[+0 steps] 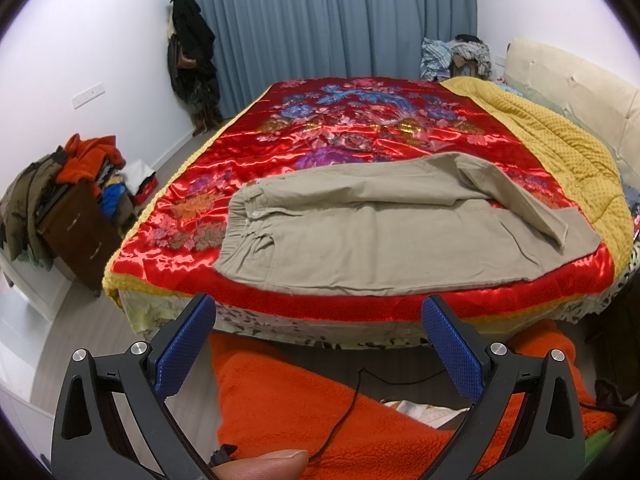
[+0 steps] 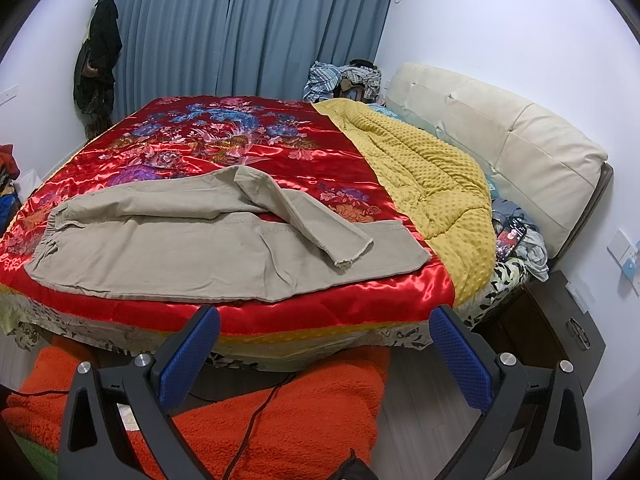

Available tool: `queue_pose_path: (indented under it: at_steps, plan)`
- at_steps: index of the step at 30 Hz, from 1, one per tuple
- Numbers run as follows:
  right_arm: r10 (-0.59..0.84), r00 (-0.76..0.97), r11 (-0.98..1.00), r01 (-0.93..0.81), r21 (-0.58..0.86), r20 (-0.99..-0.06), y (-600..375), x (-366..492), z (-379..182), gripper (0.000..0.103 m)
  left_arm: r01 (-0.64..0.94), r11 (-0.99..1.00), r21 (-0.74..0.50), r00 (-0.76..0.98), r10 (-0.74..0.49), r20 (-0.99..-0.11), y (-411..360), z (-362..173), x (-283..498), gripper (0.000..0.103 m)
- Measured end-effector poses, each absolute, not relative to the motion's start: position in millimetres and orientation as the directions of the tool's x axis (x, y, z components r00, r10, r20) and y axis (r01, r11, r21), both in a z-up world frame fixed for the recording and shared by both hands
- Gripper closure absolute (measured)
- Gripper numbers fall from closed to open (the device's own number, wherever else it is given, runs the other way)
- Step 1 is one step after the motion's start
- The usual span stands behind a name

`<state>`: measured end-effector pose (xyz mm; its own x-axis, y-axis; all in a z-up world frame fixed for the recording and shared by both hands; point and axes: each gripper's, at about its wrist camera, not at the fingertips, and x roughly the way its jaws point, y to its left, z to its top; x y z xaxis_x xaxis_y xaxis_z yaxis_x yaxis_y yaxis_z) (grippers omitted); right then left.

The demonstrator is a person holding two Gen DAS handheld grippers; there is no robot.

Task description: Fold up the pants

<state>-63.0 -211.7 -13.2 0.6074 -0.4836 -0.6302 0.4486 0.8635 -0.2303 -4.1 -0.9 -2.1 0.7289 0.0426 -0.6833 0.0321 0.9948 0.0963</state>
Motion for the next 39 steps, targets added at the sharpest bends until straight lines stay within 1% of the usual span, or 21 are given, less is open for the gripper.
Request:
queue_pose_path:
  at_steps: [39]
  plan:
    - [-0.489,0.600,0.860,0.454,-0.233,-0.633,-216.8,-64.7,-12.4,0.000,0.032,0.995,0.097,0.728,0.043,-0.684,-1.2,-1.4,-3.4,0.000]
